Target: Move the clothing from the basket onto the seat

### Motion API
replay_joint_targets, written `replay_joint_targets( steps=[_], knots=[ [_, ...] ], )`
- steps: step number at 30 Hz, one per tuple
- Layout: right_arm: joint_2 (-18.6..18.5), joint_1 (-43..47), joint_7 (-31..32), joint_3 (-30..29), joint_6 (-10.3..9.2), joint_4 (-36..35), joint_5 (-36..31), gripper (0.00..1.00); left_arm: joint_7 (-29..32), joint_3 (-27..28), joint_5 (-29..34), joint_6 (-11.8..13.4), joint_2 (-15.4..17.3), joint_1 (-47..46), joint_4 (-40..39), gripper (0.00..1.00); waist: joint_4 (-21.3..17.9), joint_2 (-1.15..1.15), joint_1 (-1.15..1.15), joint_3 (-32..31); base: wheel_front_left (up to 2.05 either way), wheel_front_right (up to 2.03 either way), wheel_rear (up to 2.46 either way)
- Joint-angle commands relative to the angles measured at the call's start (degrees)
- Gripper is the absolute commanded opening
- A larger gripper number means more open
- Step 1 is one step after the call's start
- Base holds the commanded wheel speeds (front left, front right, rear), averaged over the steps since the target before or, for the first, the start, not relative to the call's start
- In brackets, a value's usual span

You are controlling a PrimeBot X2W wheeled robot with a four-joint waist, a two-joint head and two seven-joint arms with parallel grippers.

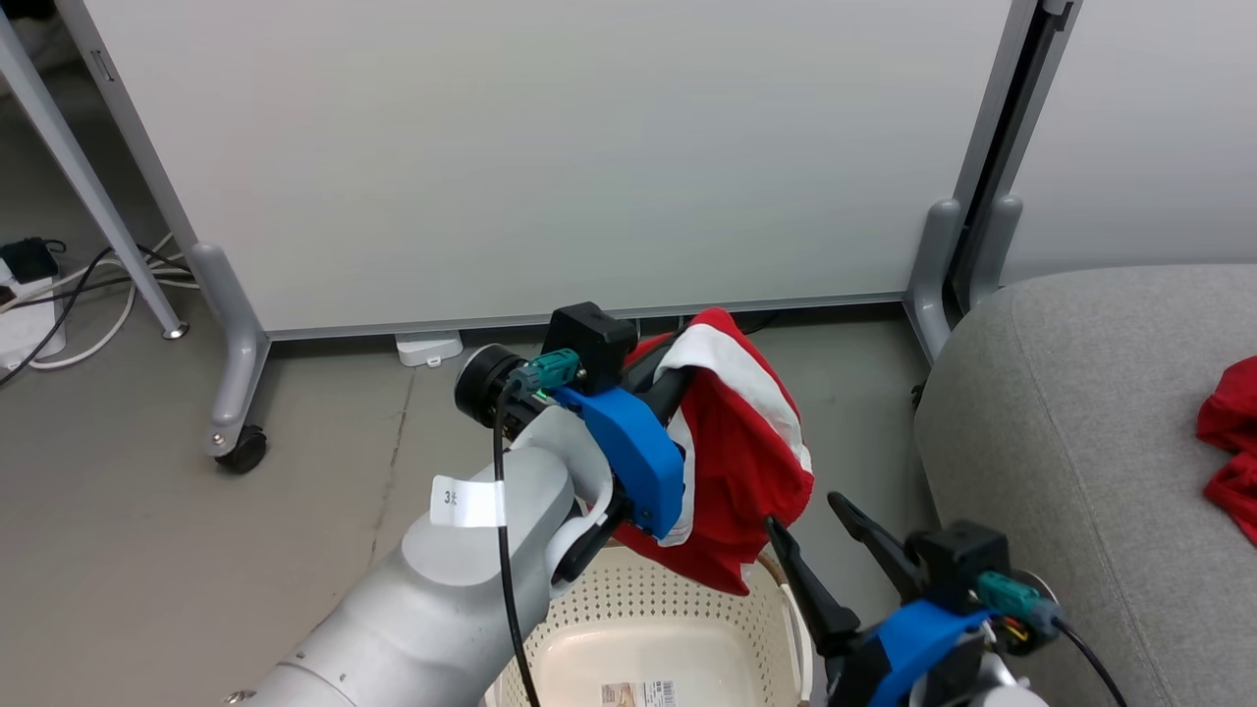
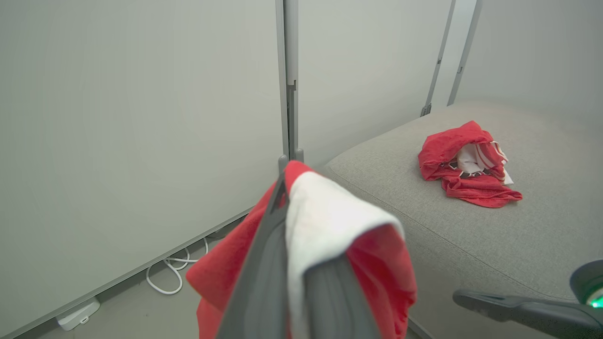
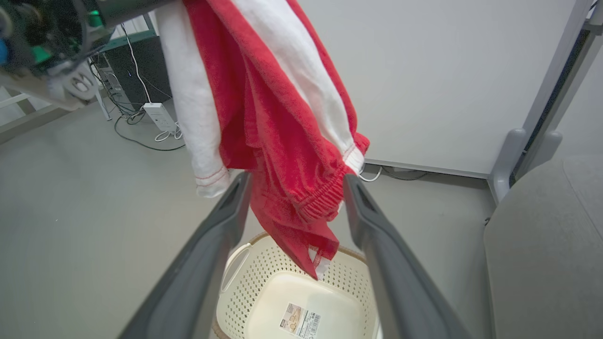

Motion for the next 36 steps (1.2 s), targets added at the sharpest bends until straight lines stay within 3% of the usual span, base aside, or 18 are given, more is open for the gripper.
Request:
replay_joint_targets(
  steps=[1, 12, 27, 28, 29, 30, 31, 36],
  knots=[
    [0.09, -2.00, 0.05, 0.62, 0.01, 0.99, 0.11, 1.00, -0.07, -0.32, -0.34, -0.01, 0.00, 0.03, -0.26, 0.00, 0.05, 0.00, 0.00, 0.28, 0.00, 0.00, 0.00],
    [-0.44, -15.30, -1.61, 4.93, 0.01, 15.07, -0.03, 1.00, 0.03, -3.36, -2.06, 0.84, -0.01, -0.51, -2.15, 0.00, 0.47, 0.00, 0.00, 1.60, 0.00, 0.00, 0.00],
    [0.20, -26.47, -7.68, 8.13, 0.01, 32.46, 1.48, 1.00, -0.41, -6.42, -4.27, 1.31, -0.01, -1.24, -2.46, 0.00, -0.20, 0.00, 0.00, 1.72, 0.00, 0.00, 0.00],
    [0.21, -26.89, -8.09, 8.44, 0.01, 33.25, 2.09, 0.89, -0.44, -6.57, -4.34, 1.34, -0.01, -1.29, -2.45, 0.00, -0.24, 0.00, 0.00, 1.65, 0.00, 0.00, 0.00],
    [0.23, -27.16, -8.38, 8.89, 0.01, 33.86, 2.93, 0.47, -0.45, -6.70, -4.57, 1.29, -0.01, -1.34, -2.43, 0.00, -0.28, 0.00, 0.00, 1.57, 0.00, 0.00, 0.00],
    [0.23, -27.34, -8.72, 9.40, 0.01, 34.40, 3.56, 0.28, -0.50, -6.80, -4.68, 1.33, 0.00, -1.39, -2.38, 0.00, -0.33, 0.00, 0.00, 1.50, 0.00, 0.00, 0.00],
    [0.24, -27.62, -9.00, 9.92, 0.01, 34.91, 4.19, 0.02, -0.56, -6.92, -4.70, 1.38, -0.01, -1.45, -2.31, 0.00, -0.41, 0.00, 0.00, 1.43, 0.00, 0.00, 0.00],
    [0.23, -28.43, -10.59, 12.06, 0.01, 37.03, 6.59, 0.00, -0.76, -7.51, -5.26, 1.53, -0.01, -1.52, -1.86, 0.00, -0.84, 0.00, 0.00, 1.14, 0.00, 0.00, 0.00]
  ],
)
